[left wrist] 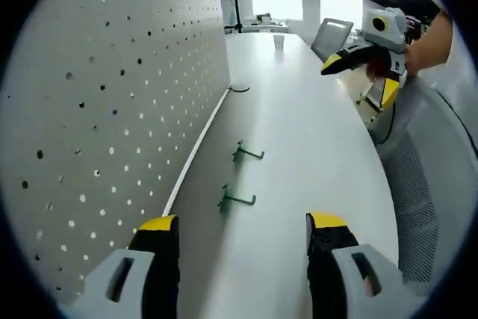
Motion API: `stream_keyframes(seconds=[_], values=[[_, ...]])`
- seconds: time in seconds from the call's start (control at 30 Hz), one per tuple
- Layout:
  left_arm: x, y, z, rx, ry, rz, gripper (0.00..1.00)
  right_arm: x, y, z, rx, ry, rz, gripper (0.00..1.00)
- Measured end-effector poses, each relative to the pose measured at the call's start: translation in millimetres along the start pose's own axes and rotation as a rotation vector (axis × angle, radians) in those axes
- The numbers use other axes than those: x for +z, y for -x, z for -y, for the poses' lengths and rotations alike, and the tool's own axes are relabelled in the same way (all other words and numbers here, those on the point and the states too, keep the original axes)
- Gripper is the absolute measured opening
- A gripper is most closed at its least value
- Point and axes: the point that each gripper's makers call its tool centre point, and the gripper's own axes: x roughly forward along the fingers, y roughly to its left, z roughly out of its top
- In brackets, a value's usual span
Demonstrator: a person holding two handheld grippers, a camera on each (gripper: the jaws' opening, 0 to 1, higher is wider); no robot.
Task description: Insert the hook assembly into the mounting plate slot until the hook locks in place.
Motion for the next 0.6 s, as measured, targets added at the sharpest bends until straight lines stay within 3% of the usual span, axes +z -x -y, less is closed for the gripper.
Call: stream_keyframes(seconds=[0.6], values=[[-9.3,-22.2,-7.0,-0.044,-0.04,-0.055,0.7,-3.9,1.8,5.8,-0.022,-0.018,-0.008,0.63]])
